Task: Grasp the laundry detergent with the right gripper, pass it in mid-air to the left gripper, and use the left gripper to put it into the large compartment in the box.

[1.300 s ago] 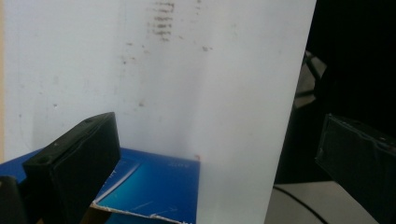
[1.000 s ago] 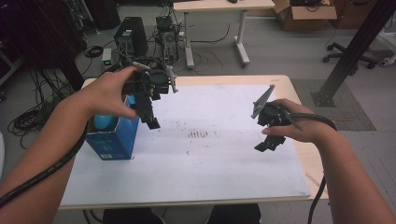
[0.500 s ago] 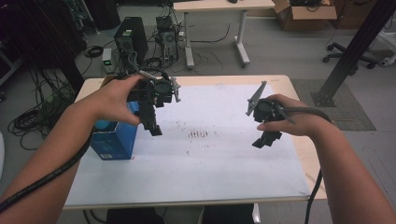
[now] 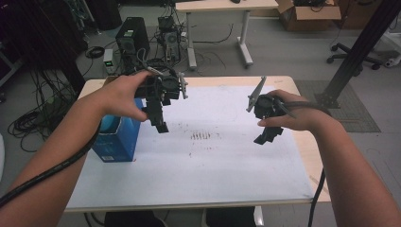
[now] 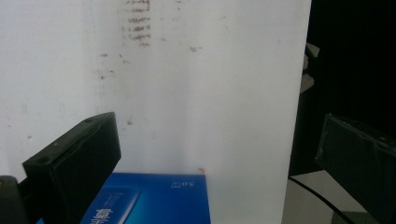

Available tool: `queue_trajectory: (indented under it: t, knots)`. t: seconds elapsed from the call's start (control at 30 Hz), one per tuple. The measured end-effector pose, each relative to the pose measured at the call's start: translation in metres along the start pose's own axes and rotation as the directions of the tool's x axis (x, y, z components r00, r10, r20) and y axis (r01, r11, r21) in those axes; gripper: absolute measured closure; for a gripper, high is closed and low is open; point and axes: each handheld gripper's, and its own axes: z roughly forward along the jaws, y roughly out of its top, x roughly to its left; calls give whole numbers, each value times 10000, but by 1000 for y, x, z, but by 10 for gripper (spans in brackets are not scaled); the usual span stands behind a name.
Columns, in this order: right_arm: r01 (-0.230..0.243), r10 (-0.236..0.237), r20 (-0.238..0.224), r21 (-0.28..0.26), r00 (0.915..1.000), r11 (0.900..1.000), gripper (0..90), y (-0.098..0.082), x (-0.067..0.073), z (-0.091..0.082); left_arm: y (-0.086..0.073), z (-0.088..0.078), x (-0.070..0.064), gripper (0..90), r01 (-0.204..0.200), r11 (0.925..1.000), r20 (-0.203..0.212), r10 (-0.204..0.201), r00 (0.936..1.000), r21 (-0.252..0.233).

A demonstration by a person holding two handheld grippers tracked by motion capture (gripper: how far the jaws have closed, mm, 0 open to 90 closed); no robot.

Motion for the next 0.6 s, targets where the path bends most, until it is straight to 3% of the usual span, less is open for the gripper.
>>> queue_trajectory:
  t: [0.3, 0.6]
  knots:
    - [-61, 60, 69, 132, 10000, 9999, 63, -1, 3, -2, -4, -1, -4, 2, 122, 9999, -42, -121, 9999, 121]
    - [-56, 56, 73, 85, 10000, 9999, 61, 0, 6, -3, -8, -4, -7, 1, 140, 9996, -2, -141, 9999, -253]
